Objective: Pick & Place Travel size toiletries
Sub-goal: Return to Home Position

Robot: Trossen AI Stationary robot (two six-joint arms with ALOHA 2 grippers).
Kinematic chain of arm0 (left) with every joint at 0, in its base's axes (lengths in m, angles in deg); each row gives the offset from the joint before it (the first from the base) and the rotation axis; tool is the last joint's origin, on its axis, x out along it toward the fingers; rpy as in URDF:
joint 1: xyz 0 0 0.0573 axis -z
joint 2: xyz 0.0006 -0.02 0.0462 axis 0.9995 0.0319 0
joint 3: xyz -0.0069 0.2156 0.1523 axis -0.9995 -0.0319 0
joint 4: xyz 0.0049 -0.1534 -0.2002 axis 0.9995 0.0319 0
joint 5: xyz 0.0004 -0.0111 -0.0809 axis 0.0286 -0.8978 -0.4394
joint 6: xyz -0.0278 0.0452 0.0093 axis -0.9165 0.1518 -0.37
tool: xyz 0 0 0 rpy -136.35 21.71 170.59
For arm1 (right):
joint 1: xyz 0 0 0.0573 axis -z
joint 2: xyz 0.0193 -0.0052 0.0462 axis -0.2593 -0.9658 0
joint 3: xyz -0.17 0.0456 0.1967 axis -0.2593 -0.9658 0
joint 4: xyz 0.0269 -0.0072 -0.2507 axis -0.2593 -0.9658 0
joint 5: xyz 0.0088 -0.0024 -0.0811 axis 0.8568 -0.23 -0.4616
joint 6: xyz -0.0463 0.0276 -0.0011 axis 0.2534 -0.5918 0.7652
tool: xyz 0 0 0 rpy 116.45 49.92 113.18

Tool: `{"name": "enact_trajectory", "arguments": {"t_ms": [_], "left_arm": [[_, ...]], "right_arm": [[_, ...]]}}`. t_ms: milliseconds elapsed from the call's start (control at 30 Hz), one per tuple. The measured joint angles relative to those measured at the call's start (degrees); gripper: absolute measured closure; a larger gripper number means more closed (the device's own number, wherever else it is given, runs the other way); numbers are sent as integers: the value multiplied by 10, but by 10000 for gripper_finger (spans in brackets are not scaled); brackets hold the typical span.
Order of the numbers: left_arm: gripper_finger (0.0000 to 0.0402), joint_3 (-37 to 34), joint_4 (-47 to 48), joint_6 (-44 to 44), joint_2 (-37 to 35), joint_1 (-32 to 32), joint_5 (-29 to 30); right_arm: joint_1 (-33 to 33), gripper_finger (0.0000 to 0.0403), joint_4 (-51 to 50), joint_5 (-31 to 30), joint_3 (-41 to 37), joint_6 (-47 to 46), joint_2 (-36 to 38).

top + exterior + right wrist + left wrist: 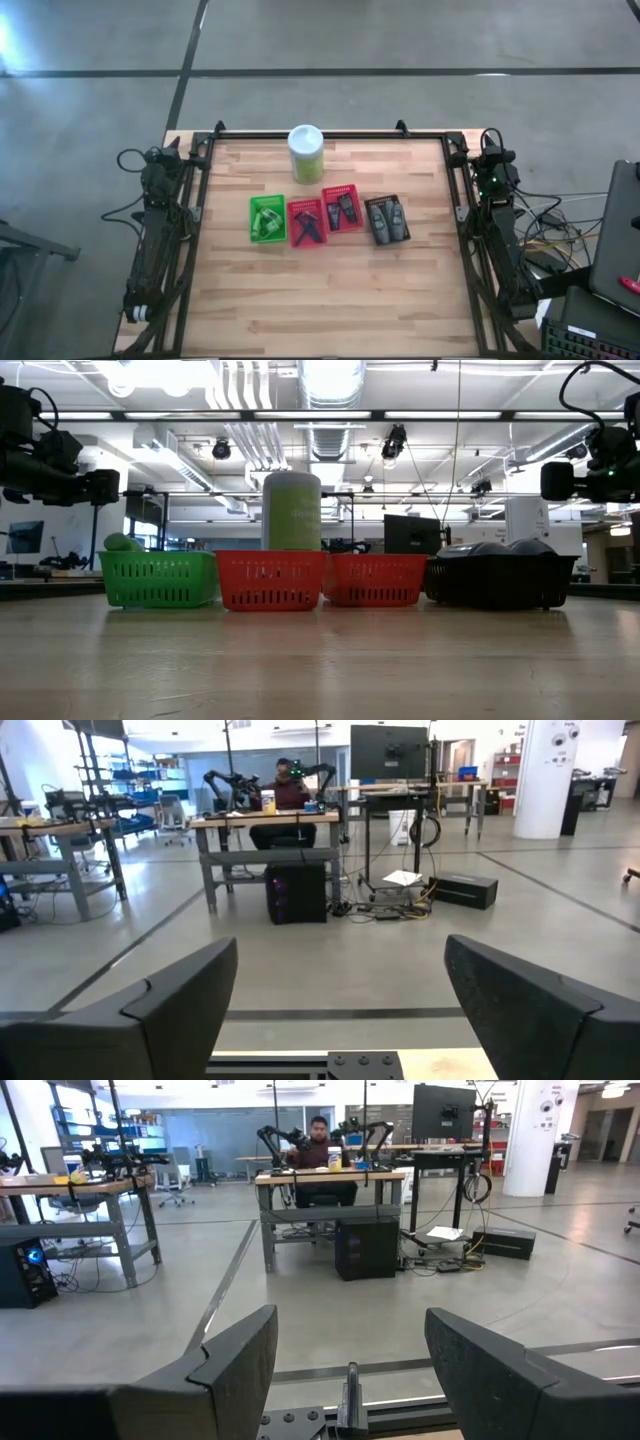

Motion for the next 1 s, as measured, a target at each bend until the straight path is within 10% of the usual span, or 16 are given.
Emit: {"name": "enact_trajectory", "arguments": {"t_ms": [1000], "left_arm": [[142,0,0,0,0,0,0]], "right_arm": [[0,110,0,0,0,1,0]]}}
